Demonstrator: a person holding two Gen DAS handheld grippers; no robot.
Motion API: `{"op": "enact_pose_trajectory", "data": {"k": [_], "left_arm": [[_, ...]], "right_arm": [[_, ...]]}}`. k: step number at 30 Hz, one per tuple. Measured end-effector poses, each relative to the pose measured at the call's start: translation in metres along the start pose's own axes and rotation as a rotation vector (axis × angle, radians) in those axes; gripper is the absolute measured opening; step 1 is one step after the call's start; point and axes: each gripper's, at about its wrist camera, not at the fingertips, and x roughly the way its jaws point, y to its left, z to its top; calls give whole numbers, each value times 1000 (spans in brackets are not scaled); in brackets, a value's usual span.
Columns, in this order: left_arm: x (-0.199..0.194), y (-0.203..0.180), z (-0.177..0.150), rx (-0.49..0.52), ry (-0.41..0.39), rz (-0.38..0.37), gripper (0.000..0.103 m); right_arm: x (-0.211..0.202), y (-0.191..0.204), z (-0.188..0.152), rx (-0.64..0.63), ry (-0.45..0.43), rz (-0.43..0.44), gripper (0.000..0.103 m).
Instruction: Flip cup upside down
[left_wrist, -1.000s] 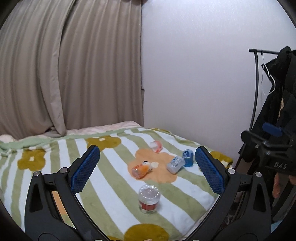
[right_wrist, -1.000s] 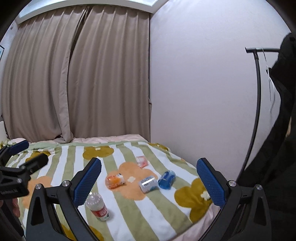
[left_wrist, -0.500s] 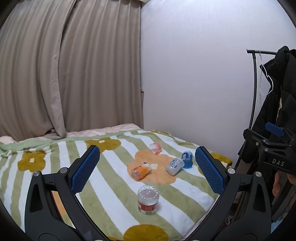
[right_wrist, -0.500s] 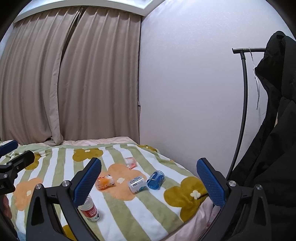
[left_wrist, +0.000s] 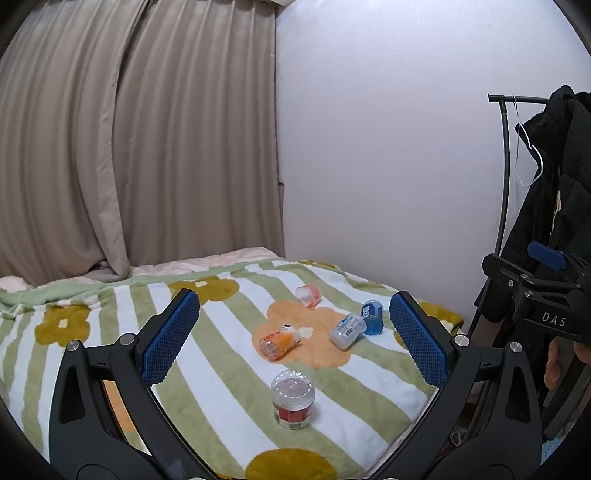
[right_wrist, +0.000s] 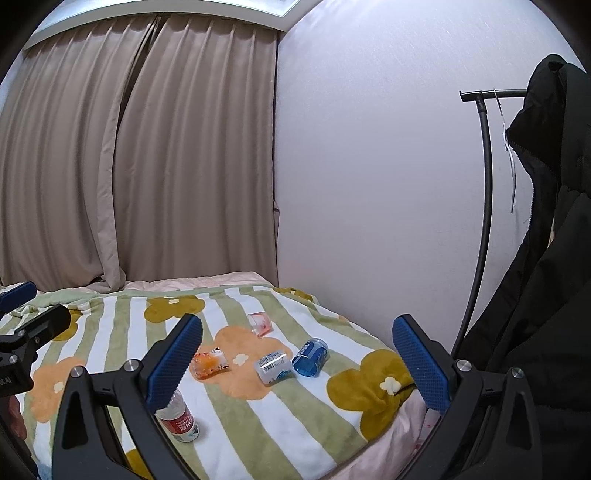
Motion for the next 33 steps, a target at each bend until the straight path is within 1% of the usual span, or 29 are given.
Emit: {"op": "enact_pose_trajectory", "data": {"k": [33], "left_arm": [[1,-5,-3,-3,-1,2,103]], "right_arm": [[1,0,-2,7,9,2,103]]}}
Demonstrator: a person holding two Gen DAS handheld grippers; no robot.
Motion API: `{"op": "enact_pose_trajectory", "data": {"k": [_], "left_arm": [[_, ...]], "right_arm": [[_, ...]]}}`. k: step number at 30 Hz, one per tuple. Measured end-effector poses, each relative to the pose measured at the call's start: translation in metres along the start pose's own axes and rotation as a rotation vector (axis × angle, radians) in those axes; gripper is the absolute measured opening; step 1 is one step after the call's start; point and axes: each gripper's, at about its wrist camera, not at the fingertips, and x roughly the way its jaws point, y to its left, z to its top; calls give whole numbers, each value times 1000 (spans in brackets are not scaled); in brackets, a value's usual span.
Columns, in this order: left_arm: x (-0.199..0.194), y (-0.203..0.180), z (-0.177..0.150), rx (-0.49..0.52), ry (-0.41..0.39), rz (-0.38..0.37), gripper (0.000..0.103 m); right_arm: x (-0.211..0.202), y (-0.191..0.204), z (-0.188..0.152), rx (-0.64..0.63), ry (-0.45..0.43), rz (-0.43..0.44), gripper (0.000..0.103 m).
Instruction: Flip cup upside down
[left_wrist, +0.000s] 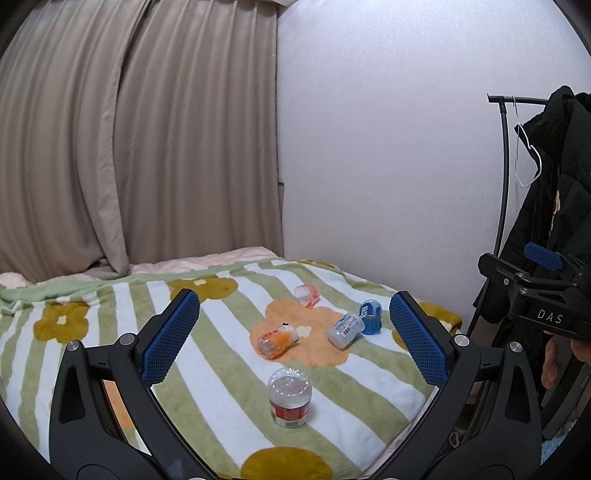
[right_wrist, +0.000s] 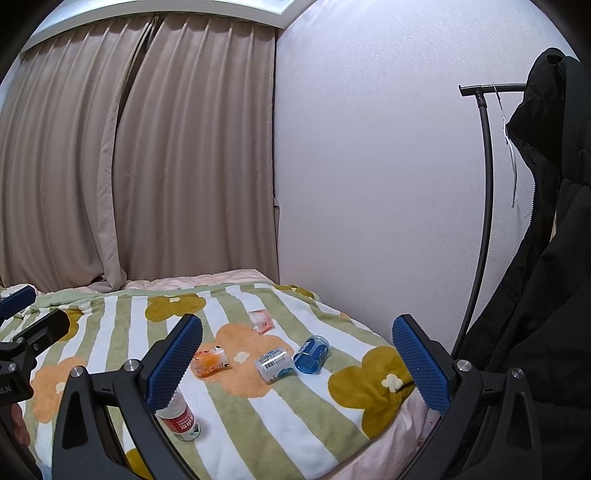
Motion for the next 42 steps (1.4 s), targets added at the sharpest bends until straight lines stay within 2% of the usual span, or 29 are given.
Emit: {"op": "enact_pose_trajectory", "data": {"k": [42], "left_arm": [[-2,0,-5,2,-27,28,103]], "right_arm": [[0,0,-1,3,4,5,103]]}}
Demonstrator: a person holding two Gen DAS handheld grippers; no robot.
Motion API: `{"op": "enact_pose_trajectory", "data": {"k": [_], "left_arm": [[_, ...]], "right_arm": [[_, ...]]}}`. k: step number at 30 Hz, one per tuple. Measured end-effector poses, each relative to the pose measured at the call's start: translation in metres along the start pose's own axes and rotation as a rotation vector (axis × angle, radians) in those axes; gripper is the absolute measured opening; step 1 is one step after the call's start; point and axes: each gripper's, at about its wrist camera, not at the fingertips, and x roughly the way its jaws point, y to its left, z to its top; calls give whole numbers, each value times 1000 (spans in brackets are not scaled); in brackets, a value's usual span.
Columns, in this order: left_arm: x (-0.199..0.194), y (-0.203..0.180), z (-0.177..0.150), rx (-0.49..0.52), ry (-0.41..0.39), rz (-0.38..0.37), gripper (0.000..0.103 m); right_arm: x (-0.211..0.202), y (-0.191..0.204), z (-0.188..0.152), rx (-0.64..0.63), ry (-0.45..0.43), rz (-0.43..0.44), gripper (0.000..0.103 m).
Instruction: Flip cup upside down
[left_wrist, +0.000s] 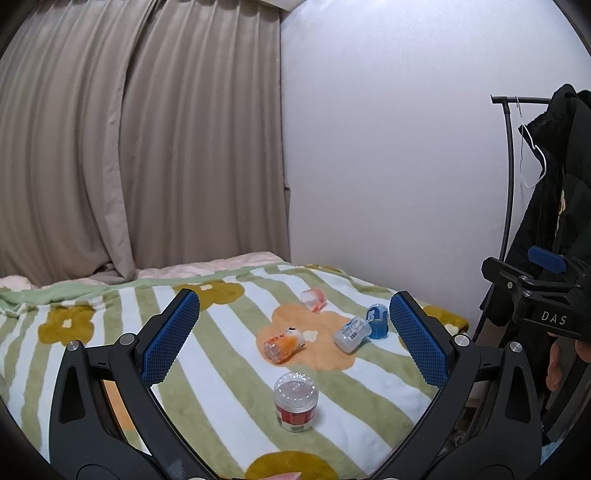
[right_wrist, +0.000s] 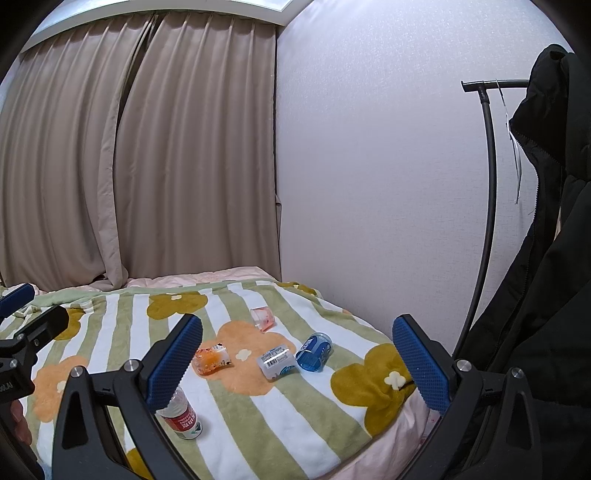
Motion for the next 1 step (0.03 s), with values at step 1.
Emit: {"op": "enact_pose_trajectory", "data": {"k": [1], "left_arm": [[0,0,0,0,0,0,103]], "right_arm": [[0,0,0,0,0,0,103]]}}
